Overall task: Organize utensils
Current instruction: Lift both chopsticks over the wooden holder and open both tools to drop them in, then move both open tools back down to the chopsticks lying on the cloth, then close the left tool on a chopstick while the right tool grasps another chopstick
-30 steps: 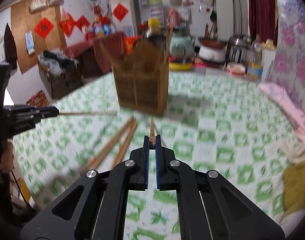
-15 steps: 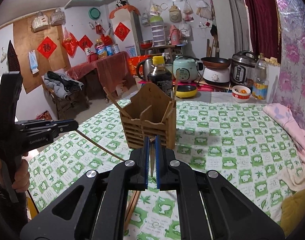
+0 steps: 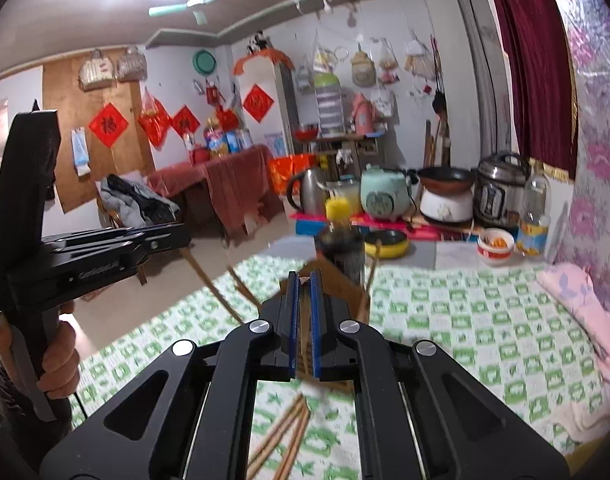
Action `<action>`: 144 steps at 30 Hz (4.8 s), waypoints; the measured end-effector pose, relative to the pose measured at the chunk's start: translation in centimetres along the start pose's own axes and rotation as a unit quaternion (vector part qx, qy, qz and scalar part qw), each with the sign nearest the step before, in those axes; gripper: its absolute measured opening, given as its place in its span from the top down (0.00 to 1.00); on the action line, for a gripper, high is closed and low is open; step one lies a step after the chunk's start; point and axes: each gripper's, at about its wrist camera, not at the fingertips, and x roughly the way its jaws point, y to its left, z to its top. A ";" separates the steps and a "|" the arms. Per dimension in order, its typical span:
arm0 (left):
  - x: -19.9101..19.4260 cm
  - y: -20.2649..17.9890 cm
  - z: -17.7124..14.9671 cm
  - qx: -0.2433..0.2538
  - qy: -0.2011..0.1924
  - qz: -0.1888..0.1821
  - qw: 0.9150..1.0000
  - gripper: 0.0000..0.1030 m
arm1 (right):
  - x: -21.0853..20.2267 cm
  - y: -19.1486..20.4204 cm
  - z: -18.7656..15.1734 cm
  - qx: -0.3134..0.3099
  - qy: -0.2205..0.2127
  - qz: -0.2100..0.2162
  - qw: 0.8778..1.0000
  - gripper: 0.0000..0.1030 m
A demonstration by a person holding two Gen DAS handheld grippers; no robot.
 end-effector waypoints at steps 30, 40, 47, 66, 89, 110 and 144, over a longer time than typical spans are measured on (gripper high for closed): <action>9.2 3.5 -1.9 -0.077 0.023 0.040 0.996 0.15 | 7.5 -2.7 -1.1 0.018 0.050 -0.036 0.998 0.81; 9.4 4.2 -7.9 -0.036 0.041 0.066 0.996 0.06 | 6.1 -1.6 -1.3 0.014 0.025 -0.050 0.998 0.27; 11.0 5.0 -12.0 -0.067 0.093 0.039 0.993 0.06 | 5.7 -1.0 -1.9 0.027 0.035 -0.046 0.998 0.14; 13.6 4.3 -19.7 -0.067 0.233 0.009 0.970 0.06 | 5.1 -4.1 -17.5 0.064 0.202 -0.086 0.974 0.08; 15.5 1.1 -22.9 0.007 0.308 -0.012 0.951 0.06 | 5.9 -6.3 -18.5 0.121 0.232 -0.081 0.962 0.08; 13.5 8.3 -23.4 -0.060 0.296 0.092 0.949 0.04 | 3.7 -1.6 -21.9 0.027 0.284 0.012 0.958 0.36; 7.1 6.2 -25.6 0.017 0.272 0.059 0.960 0.05 | 0.9 -0.3 -23.3 -0.038 0.289 -0.013 0.956 0.53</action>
